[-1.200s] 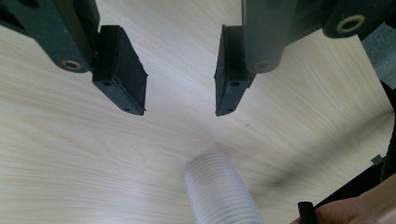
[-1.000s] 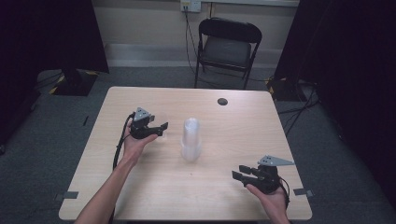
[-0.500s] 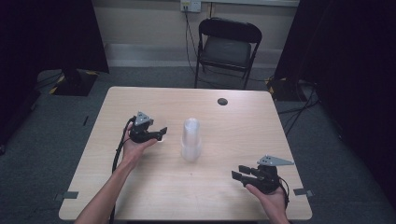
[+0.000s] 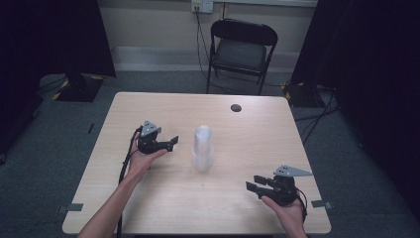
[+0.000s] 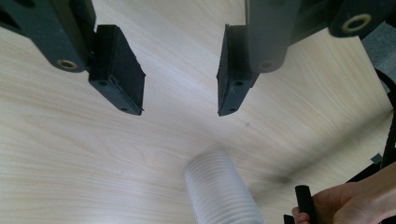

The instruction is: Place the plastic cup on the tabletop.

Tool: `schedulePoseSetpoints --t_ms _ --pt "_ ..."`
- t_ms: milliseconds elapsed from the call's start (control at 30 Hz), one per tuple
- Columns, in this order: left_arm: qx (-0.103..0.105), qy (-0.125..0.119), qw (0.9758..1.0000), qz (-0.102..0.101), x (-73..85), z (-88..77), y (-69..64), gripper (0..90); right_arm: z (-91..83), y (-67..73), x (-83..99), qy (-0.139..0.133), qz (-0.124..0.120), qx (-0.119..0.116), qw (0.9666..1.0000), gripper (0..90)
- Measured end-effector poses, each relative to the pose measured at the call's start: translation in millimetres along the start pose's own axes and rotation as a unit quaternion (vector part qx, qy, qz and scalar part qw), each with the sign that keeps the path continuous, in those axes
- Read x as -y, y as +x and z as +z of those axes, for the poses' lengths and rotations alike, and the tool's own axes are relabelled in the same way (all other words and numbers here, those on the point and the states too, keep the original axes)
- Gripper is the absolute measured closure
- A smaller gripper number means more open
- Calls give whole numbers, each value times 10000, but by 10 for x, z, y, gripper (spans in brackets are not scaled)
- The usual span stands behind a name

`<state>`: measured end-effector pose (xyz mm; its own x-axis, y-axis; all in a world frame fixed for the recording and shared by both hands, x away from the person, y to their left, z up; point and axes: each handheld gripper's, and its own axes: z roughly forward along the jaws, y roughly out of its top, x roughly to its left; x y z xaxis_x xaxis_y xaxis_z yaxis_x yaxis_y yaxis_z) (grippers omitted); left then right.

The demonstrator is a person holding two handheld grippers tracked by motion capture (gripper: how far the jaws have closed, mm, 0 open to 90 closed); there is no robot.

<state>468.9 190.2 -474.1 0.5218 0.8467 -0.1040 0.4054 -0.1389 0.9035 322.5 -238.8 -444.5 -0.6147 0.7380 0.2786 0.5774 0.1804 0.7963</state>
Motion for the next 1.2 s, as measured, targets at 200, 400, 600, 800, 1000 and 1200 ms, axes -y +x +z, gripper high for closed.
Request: schedulePoseSetpoints --t_ms 200,400,600,800,1000,1200 --pt "103 174 9998 -78 15 -44 -7 159 -26 -23 -11 -85 85 96 9999 511" --pt "51 275 9996 -14 50 -139 -27 158 -49 -64 -6 -112 174 235 9995 489" --pt "-119 232 9996 68 66 -248 16 182 -77 -112 2 -144 251 338 9990 477" --pt "-68 306 9995 7 34 -363 -8 198 -84 -138 2 -124 244 391 9989 477" --pt "14 315 9995 -58 -22 -526 -50 206 -102 -157 11 -166 241 457 9985 476" --pt "87 354 9993 -77 -36 -693 -136 240 -115 -188 18 -151 246 542 9981 476"
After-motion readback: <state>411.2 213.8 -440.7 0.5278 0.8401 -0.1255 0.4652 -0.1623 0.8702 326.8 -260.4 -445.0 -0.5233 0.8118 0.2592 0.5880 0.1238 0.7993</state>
